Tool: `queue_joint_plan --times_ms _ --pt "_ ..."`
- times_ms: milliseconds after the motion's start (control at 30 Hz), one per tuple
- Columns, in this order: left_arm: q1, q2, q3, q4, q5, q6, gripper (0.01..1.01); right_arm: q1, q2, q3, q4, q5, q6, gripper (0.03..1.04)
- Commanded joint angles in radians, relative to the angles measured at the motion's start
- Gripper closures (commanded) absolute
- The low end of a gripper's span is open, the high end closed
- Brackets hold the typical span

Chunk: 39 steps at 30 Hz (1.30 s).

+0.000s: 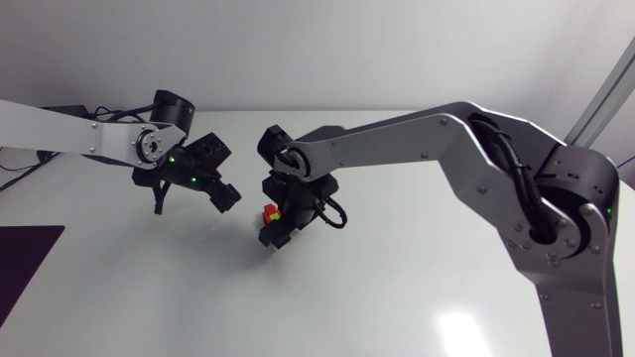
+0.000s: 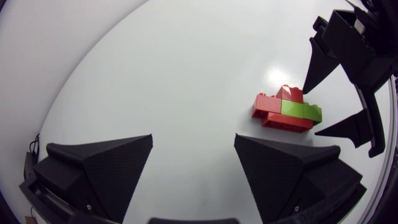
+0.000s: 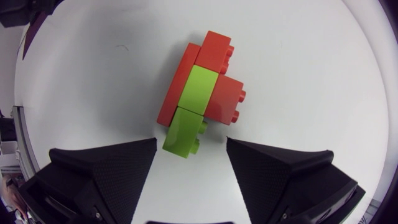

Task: Separate the duplo bricks

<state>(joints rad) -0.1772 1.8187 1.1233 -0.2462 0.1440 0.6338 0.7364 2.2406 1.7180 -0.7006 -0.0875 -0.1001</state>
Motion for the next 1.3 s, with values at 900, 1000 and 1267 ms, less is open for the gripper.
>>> queue_joint_plan --times_ms 900,1000,1267 --pt "0.01 -0.022 -0.059 0.021 0.072 -0.008 0.115 0.043 -0.233 -0.339 0.296 0.2 -0.213 0.71" --pt "0.008 -0.025 -0.062 0.016 0.081 -0.008 0.115 0.049 -0.28 -0.425 0.374 0.206 -0.268 0.72" --pt "0.01 -0.045 -0.08 0.01 0.115 -0.009 0.115 0.101 -0.363 -0.627 0.598 0.279 -0.434 0.72"
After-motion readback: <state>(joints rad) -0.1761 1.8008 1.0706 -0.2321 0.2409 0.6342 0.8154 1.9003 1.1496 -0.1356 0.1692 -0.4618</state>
